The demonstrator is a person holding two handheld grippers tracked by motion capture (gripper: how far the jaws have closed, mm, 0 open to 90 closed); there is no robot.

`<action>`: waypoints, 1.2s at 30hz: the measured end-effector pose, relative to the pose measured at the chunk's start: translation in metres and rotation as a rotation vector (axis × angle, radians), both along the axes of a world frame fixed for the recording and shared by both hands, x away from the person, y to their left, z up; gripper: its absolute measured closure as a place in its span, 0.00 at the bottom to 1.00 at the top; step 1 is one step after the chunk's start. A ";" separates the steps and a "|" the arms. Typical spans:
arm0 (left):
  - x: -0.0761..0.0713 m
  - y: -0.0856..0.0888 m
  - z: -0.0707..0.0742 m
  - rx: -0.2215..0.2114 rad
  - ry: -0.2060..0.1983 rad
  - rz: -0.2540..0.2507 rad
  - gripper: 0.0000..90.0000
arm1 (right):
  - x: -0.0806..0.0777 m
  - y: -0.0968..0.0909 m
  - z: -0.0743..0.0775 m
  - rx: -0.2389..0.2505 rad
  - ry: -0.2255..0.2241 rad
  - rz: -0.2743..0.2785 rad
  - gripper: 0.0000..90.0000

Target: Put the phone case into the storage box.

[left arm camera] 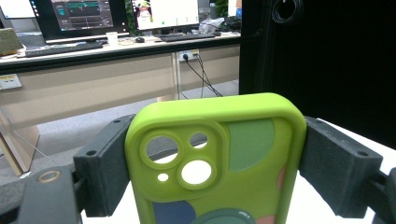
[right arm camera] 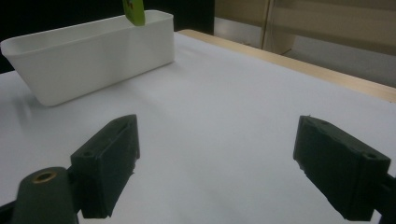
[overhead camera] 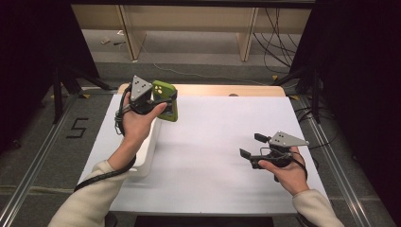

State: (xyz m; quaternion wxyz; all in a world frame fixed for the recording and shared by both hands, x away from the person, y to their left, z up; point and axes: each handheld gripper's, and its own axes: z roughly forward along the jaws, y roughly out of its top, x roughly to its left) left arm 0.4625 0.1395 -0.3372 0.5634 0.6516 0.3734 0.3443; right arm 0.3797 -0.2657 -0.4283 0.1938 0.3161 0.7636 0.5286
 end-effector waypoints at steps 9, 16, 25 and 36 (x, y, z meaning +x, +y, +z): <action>0.000 0.002 0.000 -0.001 -0.001 0.003 0.18 | 0.000 0.000 0.000 0.001 0.001 0.001 0.17; 0.001 0.004 0.001 -0.004 0.002 0.007 0.18 | 0.000 0.000 0.000 -0.001 0.001 0.000 0.17; 0.002 0.006 0.002 -0.011 0.001 0.012 0.18 | 0.000 0.000 0.000 0.001 0.002 0.001 0.17; 0.003 0.009 0.002 -0.009 0.005 0.018 0.18 | 0.000 0.000 0.000 0.001 0.001 0.002 0.17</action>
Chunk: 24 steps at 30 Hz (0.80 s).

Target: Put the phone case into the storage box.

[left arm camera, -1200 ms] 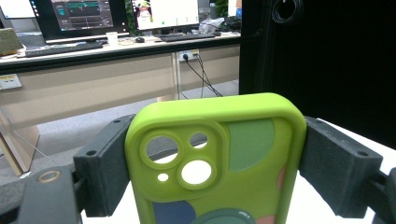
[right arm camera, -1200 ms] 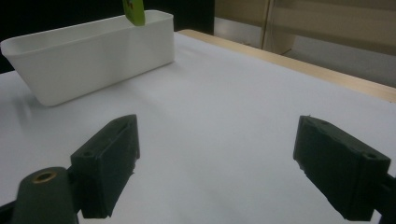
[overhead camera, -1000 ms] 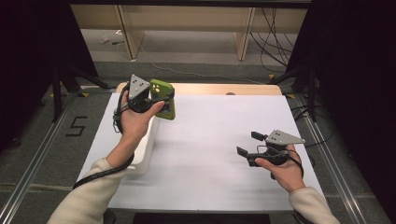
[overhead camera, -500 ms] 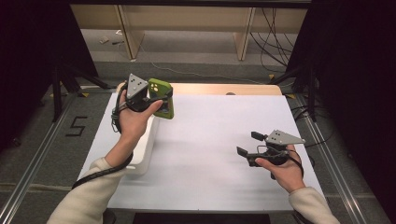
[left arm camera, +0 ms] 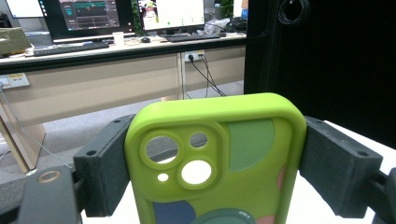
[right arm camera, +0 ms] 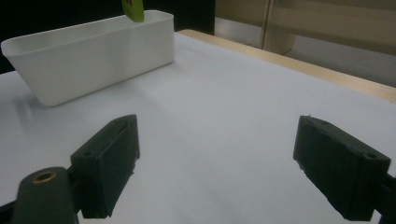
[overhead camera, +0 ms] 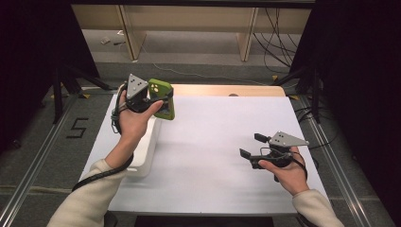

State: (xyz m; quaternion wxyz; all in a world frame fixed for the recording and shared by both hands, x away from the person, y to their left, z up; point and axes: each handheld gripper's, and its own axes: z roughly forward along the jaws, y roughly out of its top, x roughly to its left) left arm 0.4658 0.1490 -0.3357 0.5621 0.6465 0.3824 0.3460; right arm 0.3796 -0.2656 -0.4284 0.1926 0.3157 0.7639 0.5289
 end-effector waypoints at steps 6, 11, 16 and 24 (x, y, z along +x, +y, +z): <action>0.001 0.001 0.000 -0.004 0.005 0.003 0.18 | 0.000 0.000 0.000 0.000 0.000 -0.001 0.17; 0.001 0.003 0.000 -0.008 0.005 0.009 0.18 | 0.000 0.000 0.000 0.000 0.001 -0.001 0.17; 0.001 0.006 0.001 -0.014 0.002 0.016 0.18 | 0.000 0.000 0.000 0.000 0.001 -0.001 0.17; 0.002 0.009 0.002 -0.019 0.006 0.023 0.18 | 0.000 0.000 0.000 0.001 0.000 -0.001 0.17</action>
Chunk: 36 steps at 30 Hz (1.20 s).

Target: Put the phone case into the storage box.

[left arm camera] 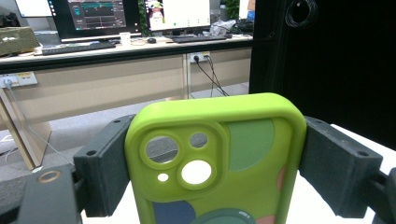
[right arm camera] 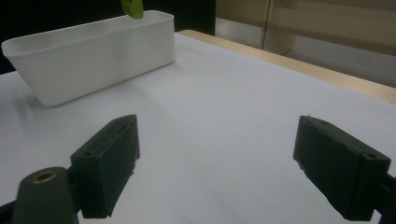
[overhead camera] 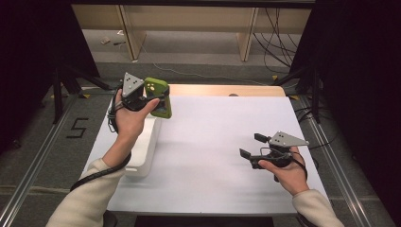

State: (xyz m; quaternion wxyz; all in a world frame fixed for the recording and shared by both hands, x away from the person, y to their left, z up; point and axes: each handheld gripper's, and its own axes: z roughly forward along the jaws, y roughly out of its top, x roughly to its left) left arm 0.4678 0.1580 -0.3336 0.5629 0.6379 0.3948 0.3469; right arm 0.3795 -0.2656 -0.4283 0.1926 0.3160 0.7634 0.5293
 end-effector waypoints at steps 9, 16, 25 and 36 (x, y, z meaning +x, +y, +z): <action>0.001 0.002 0.000 -0.001 0.003 0.007 0.18 | 0.000 0.000 0.000 -0.002 0.001 0.000 0.17; 0.002 0.005 0.001 -0.007 0.004 0.014 0.18 | 0.000 0.000 0.000 -0.001 0.001 0.001 0.17; 0.003 0.009 0.001 -0.004 0.003 0.026 0.18 | 0.000 0.000 0.000 0.001 -0.001 0.001 0.17; 0.004 0.012 0.001 -0.004 0.008 0.034 0.18 | 0.000 0.000 0.000 0.002 -0.001 0.001 0.17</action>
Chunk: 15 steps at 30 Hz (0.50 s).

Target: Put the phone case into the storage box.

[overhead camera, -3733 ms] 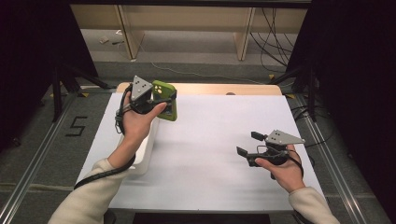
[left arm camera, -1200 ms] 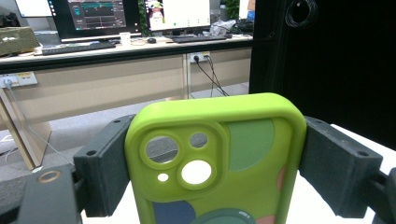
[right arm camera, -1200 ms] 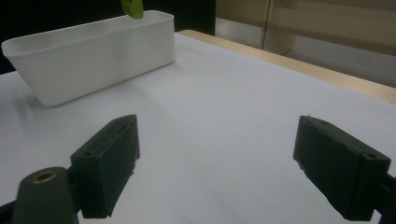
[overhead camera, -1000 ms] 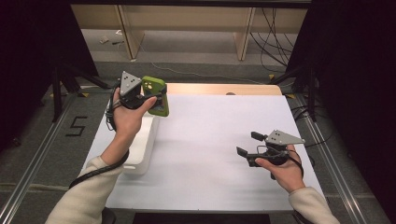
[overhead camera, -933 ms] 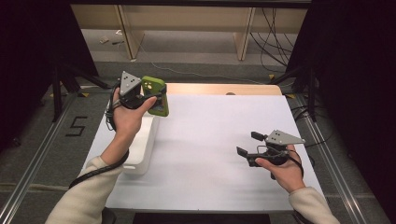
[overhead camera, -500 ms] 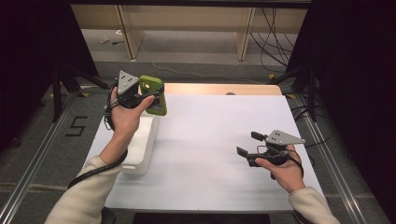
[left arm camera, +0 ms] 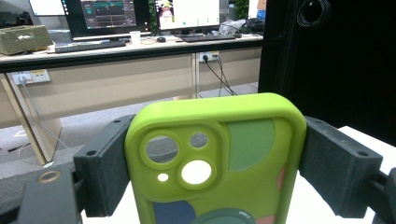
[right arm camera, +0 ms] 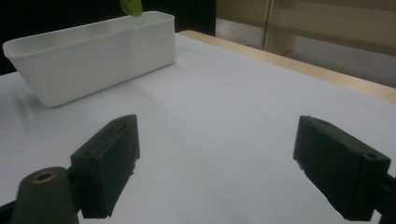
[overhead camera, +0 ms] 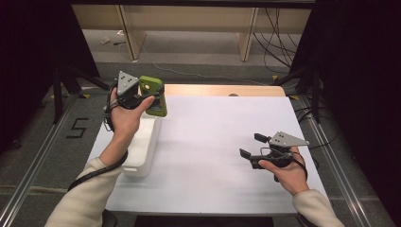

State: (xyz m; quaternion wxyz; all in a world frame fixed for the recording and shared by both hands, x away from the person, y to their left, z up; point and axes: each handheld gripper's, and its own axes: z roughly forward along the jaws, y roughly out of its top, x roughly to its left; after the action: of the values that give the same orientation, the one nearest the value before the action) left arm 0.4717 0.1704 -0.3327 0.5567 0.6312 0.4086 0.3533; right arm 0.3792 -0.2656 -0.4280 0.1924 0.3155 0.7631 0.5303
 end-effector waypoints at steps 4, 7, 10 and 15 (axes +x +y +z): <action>0.001 0.002 0.000 -0.003 0.001 0.006 0.18 | 0.000 0.000 0.000 0.000 0.001 0.000 0.17; 0.001 0.004 0.001 -0.007 0.002 0.011 0.18 | 0.000 0.000 0.000 -0.002 0.002 0.000 0.17; 0.001 0.005 0.001 -0.009 0.003 0.015 0.18 | 0.000 0.000 0.000 0.000 0.001 0.000 0.17; 0.001 0.007 0.002 -0.014 0.003 0.021 0.18 | 0.000 0.000 0.000 0.000 0.000 0.000 0.17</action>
State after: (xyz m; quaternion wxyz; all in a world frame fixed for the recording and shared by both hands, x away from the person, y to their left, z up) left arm 0.4730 0.1778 -0.3305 0.5567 0.6235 0.4183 0.3554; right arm 0.3793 -0.2656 -0.4280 0.1926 0.3154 0.7630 0.5304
